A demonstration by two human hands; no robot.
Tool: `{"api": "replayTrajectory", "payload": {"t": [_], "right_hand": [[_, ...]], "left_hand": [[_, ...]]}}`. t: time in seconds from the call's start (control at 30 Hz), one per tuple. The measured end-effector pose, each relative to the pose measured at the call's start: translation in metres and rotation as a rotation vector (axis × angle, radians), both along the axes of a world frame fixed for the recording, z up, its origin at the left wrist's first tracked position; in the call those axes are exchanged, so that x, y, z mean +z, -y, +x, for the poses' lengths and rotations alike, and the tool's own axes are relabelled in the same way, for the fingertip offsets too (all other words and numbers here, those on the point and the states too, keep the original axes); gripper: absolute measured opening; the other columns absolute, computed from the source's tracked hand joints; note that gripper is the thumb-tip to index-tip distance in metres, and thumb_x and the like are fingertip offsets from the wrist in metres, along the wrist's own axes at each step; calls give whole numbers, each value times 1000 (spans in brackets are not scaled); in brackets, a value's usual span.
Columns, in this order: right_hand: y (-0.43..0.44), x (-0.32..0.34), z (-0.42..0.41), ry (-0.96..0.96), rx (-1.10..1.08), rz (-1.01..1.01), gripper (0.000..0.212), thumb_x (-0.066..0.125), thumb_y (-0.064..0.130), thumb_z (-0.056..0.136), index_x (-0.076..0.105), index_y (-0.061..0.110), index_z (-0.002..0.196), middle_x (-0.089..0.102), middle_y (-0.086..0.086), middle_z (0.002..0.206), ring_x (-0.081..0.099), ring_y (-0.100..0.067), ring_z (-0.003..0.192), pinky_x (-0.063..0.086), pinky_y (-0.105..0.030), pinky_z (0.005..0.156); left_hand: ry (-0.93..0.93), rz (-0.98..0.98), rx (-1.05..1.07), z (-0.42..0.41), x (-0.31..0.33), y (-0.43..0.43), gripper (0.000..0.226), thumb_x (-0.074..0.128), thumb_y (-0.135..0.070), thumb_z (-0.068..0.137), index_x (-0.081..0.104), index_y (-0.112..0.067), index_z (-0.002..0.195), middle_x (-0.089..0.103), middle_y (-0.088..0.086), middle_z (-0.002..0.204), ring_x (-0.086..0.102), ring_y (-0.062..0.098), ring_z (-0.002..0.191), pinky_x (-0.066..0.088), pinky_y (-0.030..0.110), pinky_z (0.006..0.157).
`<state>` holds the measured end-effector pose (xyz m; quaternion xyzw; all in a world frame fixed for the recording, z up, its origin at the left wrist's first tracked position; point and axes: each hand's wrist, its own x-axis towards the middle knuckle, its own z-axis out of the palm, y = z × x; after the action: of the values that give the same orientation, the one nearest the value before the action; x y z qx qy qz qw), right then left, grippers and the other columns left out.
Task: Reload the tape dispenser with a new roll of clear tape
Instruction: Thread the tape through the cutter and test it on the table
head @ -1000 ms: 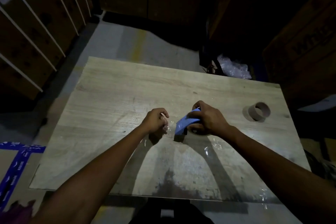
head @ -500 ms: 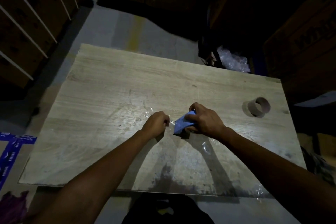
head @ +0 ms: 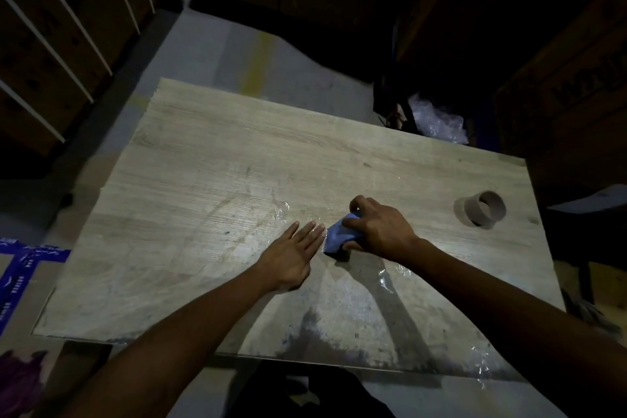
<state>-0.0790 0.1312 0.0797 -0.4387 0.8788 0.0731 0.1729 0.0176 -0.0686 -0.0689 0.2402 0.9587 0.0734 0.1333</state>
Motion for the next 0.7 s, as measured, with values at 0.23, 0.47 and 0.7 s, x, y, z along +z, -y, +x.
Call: {"api": "replayTrajectory", "payload": {"t": [0.23,0.47,0.7], "right_hand": [[2,-4,-2,-18,40,36,62,49,68,89,62,20,126,59,-14,128,56,-28,107,51,-36,74],[6,-5,0,-49,114,68,52,53,62,90,65,22,122,58,-15,124,55,-30,108,51,-37,74],[18,-3,-1,-46,169,121,45,54,55,91,66,26,124,51,-5,146,41,-31,136,50,-42,93]], "left_hand": [[36,-12,41,6,-1,-4,88,18,-69,97,1,-10,160,-5,11,170,-8,29,157,-3,57,124],[63,-26,91,9,5,-9,86,20,-68,98,-3,-14,160,-11,9,169,-12,32,156,-4,60,122],[51,-30,67,9,4,-6,83,16,-66,99,0,-12,160,-10,10,169,-12,30,156,-1,58,123]]}}
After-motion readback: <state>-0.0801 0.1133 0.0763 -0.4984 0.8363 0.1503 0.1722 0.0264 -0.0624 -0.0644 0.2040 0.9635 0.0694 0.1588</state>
